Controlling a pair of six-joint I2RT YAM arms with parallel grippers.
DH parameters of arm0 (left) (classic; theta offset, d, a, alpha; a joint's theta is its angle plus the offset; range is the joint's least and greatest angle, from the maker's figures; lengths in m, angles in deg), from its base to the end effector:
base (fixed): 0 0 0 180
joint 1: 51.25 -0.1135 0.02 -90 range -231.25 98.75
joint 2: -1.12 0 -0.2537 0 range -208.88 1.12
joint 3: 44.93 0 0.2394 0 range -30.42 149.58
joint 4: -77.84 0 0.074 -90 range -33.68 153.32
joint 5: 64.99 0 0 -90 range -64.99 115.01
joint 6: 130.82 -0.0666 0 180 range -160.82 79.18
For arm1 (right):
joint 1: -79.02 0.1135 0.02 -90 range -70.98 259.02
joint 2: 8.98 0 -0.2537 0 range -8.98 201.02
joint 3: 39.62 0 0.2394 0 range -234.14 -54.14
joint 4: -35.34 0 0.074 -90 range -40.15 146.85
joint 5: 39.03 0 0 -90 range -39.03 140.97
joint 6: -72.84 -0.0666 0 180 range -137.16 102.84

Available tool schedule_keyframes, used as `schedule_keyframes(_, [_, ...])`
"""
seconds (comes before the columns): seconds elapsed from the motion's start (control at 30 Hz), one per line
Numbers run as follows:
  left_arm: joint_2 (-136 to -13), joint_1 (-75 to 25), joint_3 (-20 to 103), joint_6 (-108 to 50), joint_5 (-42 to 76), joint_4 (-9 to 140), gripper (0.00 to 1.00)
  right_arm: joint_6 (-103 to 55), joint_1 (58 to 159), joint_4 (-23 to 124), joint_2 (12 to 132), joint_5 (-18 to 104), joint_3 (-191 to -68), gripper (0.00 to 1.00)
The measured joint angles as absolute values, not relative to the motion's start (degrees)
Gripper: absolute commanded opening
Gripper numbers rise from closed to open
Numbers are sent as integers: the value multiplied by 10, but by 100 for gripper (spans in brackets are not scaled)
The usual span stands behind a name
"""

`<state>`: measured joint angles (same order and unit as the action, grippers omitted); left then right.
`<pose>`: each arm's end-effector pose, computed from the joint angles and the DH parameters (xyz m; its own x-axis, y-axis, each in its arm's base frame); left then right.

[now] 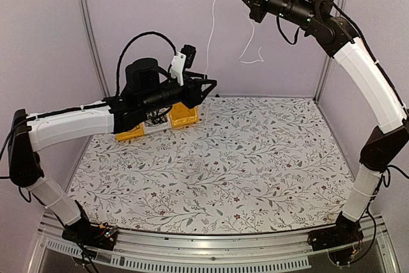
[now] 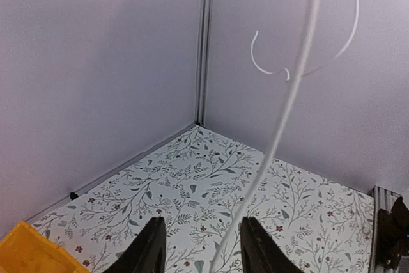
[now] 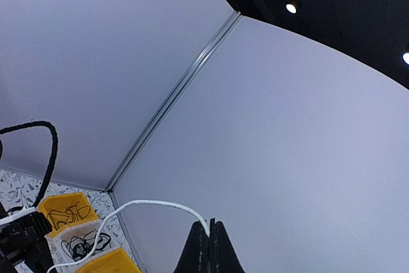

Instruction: Untangle the cables

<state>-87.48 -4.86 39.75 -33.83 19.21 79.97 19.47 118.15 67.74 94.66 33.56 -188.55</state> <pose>0.2661 -0.2891 0.3464 -0.1175 -0.0522 -0.9917 0.7815 0.6113 -0.1248 0.2840 0.2567 0.5609 0.6331 -0.2188 -0.7425 -0.5616 0.5303 -0.6352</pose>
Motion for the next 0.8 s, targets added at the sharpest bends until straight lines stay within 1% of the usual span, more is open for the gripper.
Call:
schedule_keyframes(0.03, [-887,-51,409,-339,187,801,29,192,1182,678,945,338,-1885,0])
schedule_keyframes(0.07, [-899,-53,420,-337,180,802,19,190,1182,677,944,340,-1885,0])
schedule_keyframes(0.13, [-913,-59,433,-332,175,801,3,185,1182,675,939,347,-1877,0])
schedule_keyframes(0.17, [-915,-61,435,-329,173,800,0,182,1181,672,934,352,-1865,0])
schedule_keyframes(0.3, [-913,-71,448,-325,169,789,0,148,1159,659,904,363,-1777,0])
schedule_keyframes(0.33, [-911,-73,453,-325,168,783,0,131,1147,658,896,366,-1752,8])
schedule_keyframes(0.37, [-909,-74,462,-323,168,775,0,112,1128,653,888,370,-1720,25])
schedule_keyframes(0.4, [-906,-75,472,-322,169,768,0,84,1103,650,881,375,-1680,37])
schedule_keyframes(0.43, [-904,-76,483,-321,170,759,0,56,1078,651,877,380,-1648,46])
schedule_keyframes(0.47, [-903,-77,498,-320,170,750,0,29,1051,655,876,386,-1614,52])
schedule_keyframes(0.5, [-902,-77,518,-317,172,744,0,9,1032,658,877,388,-1586,55])
schedule_keyframes(0.57, [-901,-78,554,-313,177,737,0,-18,1000,664,877,377,-1521,57])
schedule_keyframes(0.63, [-901,-78,595,-304,183,729,0,-38,988,665,869,335,-1451,57])
schedule_keyframes(0.73, [-902,-75,652,-294,204,723,0,-54,1011,652,834,261,-1362,55])
schedule_keyframes(0.8, [-905,-73,685,-289,218,721,0,-56,1046,633,798,214,-1317,55])
